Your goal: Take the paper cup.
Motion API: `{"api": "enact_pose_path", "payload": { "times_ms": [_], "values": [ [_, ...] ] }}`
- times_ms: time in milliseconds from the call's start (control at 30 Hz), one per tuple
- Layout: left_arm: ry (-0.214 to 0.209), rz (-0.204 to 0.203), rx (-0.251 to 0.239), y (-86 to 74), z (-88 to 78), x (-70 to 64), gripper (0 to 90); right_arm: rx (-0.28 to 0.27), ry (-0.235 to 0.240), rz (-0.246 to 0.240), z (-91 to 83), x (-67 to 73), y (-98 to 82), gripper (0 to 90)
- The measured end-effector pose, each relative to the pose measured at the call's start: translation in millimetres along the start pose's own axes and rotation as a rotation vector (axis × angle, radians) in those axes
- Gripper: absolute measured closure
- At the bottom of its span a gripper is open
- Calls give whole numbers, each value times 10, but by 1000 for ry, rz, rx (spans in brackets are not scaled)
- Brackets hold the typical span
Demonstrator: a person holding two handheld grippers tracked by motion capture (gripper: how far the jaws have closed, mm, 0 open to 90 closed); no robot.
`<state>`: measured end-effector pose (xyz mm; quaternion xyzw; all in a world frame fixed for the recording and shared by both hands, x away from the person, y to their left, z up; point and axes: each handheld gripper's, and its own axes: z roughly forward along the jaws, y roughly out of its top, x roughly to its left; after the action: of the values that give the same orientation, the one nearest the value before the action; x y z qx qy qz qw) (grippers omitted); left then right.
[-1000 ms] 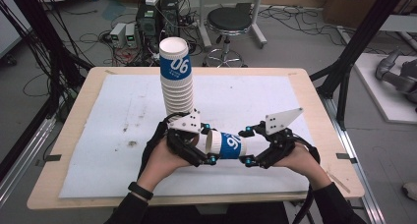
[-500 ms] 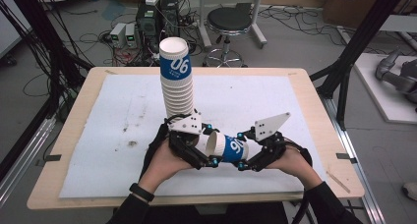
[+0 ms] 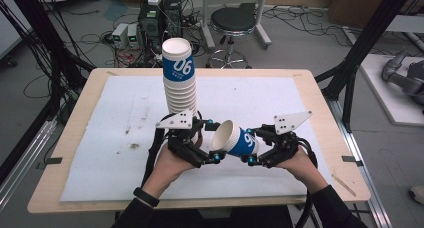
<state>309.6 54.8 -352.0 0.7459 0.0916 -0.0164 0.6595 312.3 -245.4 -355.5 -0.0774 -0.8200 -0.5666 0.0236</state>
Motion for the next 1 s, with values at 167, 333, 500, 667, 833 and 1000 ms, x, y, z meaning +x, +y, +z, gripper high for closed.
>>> {"api": "enact_pose_path", "payload": {
  "times_ms": [167,333,500,667,833,1000],
  "values": [
    [-17,-13,-18,-4,74,-18,97,-13,15,6,62,23,-9,296],
    [-25,-6,-19,-6,75,-21,153,4,21,3,101,36,-14,296],
    [-21,-3,-8,-3,58,-14,202,2,14,-2,110,33,-20,300],
    [-17,1,29,14,47,-10,216,7,16,-11,82,18,-27,281],
    [20,40,110,61,26,-39,219,28,-21,-22,-22,20,15,231],
    [38,62,156,116,26,-59,225,80,-40,-46,-13,59,51,226]
  ]
}}
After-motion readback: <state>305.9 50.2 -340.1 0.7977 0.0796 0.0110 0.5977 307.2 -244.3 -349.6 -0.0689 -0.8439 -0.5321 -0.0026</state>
